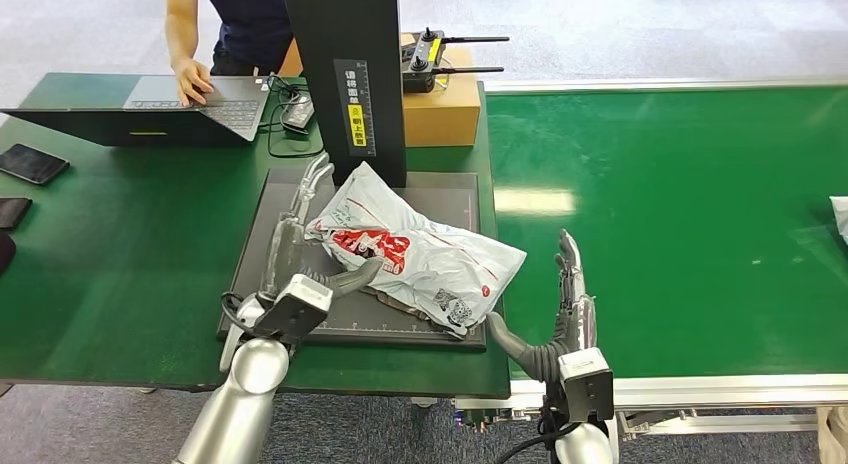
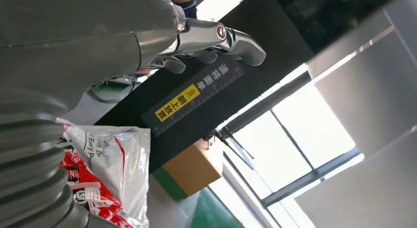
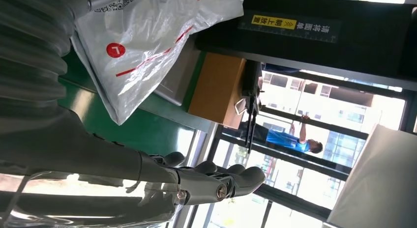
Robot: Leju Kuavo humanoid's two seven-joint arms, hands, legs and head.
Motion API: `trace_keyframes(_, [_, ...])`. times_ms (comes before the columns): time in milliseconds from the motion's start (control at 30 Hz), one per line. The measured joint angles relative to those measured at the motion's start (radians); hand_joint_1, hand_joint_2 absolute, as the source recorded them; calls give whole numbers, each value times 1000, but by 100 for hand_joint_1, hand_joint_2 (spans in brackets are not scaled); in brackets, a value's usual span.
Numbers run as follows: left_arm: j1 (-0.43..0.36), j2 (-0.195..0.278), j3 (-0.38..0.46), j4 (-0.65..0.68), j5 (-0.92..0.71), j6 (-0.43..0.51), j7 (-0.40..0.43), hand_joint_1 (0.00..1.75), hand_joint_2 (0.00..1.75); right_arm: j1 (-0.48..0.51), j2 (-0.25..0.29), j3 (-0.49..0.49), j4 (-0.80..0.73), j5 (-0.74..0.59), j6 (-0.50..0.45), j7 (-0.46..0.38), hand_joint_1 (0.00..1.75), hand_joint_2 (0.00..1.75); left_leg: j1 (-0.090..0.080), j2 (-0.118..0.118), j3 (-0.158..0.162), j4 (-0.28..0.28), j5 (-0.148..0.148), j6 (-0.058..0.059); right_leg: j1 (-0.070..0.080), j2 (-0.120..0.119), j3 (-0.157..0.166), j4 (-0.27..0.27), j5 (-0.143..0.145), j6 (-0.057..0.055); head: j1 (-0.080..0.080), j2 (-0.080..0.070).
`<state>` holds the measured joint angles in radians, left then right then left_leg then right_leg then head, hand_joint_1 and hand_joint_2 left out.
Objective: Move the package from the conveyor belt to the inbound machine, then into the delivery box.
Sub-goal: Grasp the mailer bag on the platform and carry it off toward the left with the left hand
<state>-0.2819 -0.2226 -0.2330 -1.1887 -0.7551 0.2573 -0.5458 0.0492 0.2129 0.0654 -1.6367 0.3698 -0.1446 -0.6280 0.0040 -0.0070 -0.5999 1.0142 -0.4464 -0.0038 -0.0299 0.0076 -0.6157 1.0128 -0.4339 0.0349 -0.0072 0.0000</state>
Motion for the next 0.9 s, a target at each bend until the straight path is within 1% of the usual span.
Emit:
trace_keyframes(67, [-34, 10, -6, 41, -12, -19, 3, 0, 175, 3, 0, 0, 3, -13, 12, -6, 0, 175, 0, 0, 0, 0, 0, 0, 0, 0, 0, 0, 0, 0, 0, 0])
trace_keyframes(233, [-110, 37, -7, 150, 32, -94, -22, 0, 175, 3, -3, 0, 16, -37, 12, -20, 0, 175, 0, 0, 0, 0, 0, 0, 0, 0, 0, 0, 0, 0, 0, 0])
trace_keyframes(367, [-210, 47, -20, 285, 13, -130, -11, 0, 175, 9, -5, -1, 18, -45, -2, -23, 0, 175, 0, 0, 0, 0, 1, 0, 0, 0, 0, 0, 0, 0, 0, 0])
trace_keyframes(467, [-278, 49, -39, 384, -21, -146, 19, 0, 175, 18, -6, -4, 16, -46, -3, -23, 0, 175, 0, 0, 0, 0, 1, 0, 0, 0, 0, 0, 0, 0, 0, 0])
trace_keyframes(600, [-344, 50, -69, 501, -64, -166, 69, 0, 175, 22, -6, -8, 13, -46, -2, -21, 0, 175, 0, 0, 0, 0, 1, 0, 0, 0, 0, 0, 0, 0, 0, 0])
trace_keyframes(733, [-392, 51, -90, 593, -91, -201, 108, 0, 175, 22, -6, -11, 13, -47, -18, -23, 0, 175, 0, 0, 0, 0, 1, 0, 0, 0, 0, 0, 0, 0, 0, 0])
trace_keyframes(900, [-431, 55, -112, 684, -133, -258, 166, 0, 175, 15, -6, -14, 13, -54, -30, -25, 0, 175, 0, 0, 0, 0, 1, 0, 0, 0, 0, 0, 0, 0, 0, 0])
